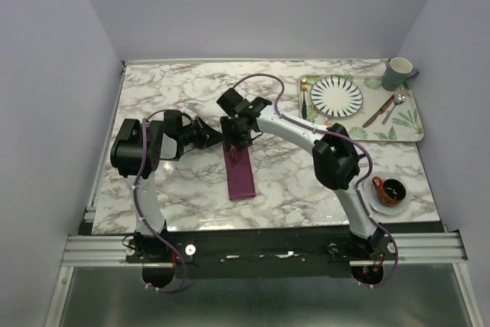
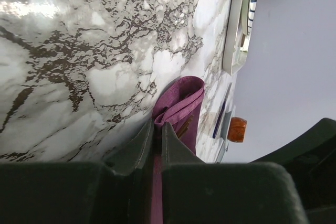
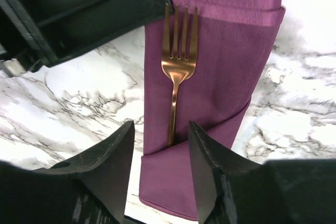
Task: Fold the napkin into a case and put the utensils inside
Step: Insert the fork into the folded napkin.
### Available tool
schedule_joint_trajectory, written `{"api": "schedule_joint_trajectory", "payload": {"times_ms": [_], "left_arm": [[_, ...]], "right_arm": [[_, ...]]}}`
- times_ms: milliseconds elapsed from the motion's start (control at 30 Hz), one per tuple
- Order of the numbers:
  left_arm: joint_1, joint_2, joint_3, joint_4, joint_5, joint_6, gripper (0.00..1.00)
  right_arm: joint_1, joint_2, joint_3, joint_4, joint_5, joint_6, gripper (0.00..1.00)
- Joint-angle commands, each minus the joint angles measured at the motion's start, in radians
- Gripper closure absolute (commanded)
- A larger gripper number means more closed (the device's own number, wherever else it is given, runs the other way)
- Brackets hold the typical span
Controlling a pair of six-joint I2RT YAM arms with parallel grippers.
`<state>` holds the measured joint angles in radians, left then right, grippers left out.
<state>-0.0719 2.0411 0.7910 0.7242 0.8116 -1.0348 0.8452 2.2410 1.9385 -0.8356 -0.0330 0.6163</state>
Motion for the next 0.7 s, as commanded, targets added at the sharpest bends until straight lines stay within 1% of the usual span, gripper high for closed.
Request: {"api": "schedule_joint_trajectory", "payload": {"times_ms": [0, 33, 67, 100, 133, 167, 267, 433, 500, 533, 567, 600, 633, 667], "left_arm": [[0.004, 0.001, 0.007, -0.006, -0.057, 0.032, 0.76], [0.006, -0.001, 0.01, -0.009, -0.055, 0.032, 0.73], [0.006, -0.007, 0.014, -0.012, -0.057, 0.03, 0.63], [0.006, -0.012, 0.019, -0.019, -0.057, 0.03, 0.59], [0.006, -0.021, 0.022, -0.022, -0.06, 0.032, 0.54], [0.006, -0.024, 0.025, -0.025, -0.061, 0.035, 0.45], [0.007, -0.039, 0.04, -0.055, -0.077, 0.045, 0.34], [0.037, -0.065, 0.065, -0.089, -0.094, 0.05, 0.31], [0.055, -0.09, 0.08, -0.124, -0.104, 0.08, 0.3], [0.064, -0.1, 0.088, -0.14, -0.103, 0.097, 0.3], [0.096, -0.126, 0.096, -0.161, -0.1, 0.126, 0.3], [0.106, -0.142, 0.117, -0.23, -0.091, 0.201, 0.3], [0.116, -0.159, 0.129, -0.271, -0.086, 0.258, 0.3], [0.133, -0.192, 0.142, -0.317, -0.078, 0.31, 0.3]], "right_arm": [[0.005, -0.069, 0.039, 0.044, 0.053, -0.049, 0.43], [0.005, -0.075, 0.039, 0.05, 0.045, -0.056, 0.42], [-0.001, -0.08, 0.036, 0.056, 0.047, -0.072, 0.39], [-0.003, -0.098, 0.033, 0.062, 0.045, -0.081, 0.37], [-0.005, -0.107, 0.021, 0.067, 0.041, -0.093, 0.34], [-0.014, -0.116, 0.013, 0.078, 0.041, -0.11, 0.28], [-0.044, -0.167, -0.021, 0.096, 0.038, -0.151, 0.23], [-0.115, -0.271, -0.108, 0.124, 0.03, -0.243, 0.2], [-0.165, -0.336, -0.168, 0.125, -0.011, -0.343, 0.18], [-0.187, -0.357, -0.188, 0.125, -0.084, -0.401, 0.17], [-0.237, -0.403, -0.212, 0.103, -0.123, -0.523, 0.17], [-0.268, -0.431, -0.251, 0.08, -0.175, -0.602, 0.13], [-0.302, -0.454, -0.271, 0.049, -0.294, -0.698, 0.13], [-0.364, -0.483, -0.292, -0.014, -0.327, -0.786, 0.12]]}}
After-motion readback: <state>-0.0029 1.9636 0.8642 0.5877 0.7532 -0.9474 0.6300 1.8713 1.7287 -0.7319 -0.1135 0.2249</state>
